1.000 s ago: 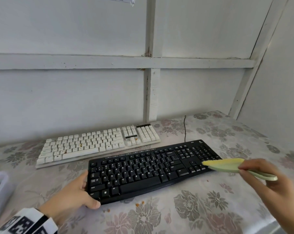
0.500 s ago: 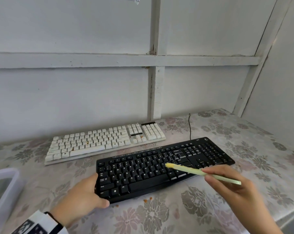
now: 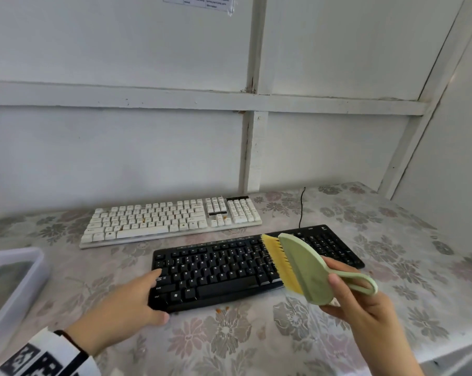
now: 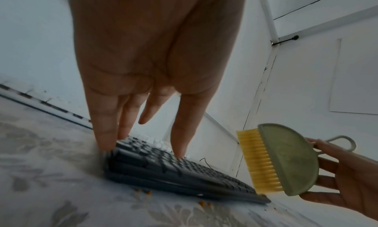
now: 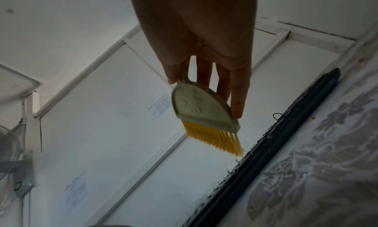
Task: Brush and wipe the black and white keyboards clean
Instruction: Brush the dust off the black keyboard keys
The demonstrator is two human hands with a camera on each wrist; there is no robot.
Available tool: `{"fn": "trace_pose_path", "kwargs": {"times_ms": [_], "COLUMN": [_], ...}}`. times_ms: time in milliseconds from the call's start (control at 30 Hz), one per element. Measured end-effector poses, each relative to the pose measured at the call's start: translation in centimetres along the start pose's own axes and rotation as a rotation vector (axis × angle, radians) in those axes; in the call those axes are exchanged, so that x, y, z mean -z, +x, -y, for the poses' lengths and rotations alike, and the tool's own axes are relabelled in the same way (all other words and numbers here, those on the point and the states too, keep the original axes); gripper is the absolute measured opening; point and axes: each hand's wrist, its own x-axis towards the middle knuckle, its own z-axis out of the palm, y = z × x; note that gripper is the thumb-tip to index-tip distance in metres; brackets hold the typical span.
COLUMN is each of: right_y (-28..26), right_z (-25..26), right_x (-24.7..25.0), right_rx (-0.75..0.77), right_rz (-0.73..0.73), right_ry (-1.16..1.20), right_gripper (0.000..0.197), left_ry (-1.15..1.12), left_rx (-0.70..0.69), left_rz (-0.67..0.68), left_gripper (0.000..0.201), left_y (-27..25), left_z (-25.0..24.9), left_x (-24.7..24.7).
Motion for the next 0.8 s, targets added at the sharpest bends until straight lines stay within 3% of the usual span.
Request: {"fn": "trace_pose_path", "kwargs": {"times_ms": [133, 433, 633, 733, 800], "right_y": [-0.3, -1.1, -0.9, -0.6, -0.2], "right_z": [1.2, 2.6, 3.9, 5.7, 6.8], "right_x": [0.8, 1.2, -1.1, -4.2, -6.6], "right_rx": [-0.056, -0.113, -0.121, -0.034, 0.042], "right_rz": [0.006, 0.119, 0.248, 0.345, 0.396], "right_ry": [0.015, 0.079, 0.112, 0.076, 0.041], "right_gripper": [0.079, 0.086, 0.086, 0.075, 0.046], "left_ry": [-0.019, -0.129, -0.283, -0.308, -0.32], "left_rx": [-0.052, -0.105, -0.067, -0.069, -0.074], "left_rz": [-0.064, -0.21, -0.404, -0.527, -0.582], "left_gripper": [0.083, 0.055, 0.067, 0.075, 0.067], "left_y": [-1.7, -7.3, -10.5, -11.6, -12.0], "left_z": [-0.2, 2.1, 5.7, 7.8, 9.1], "left_x": [-0.2, -1.4, 0.2, 1.8, 3.1]}}
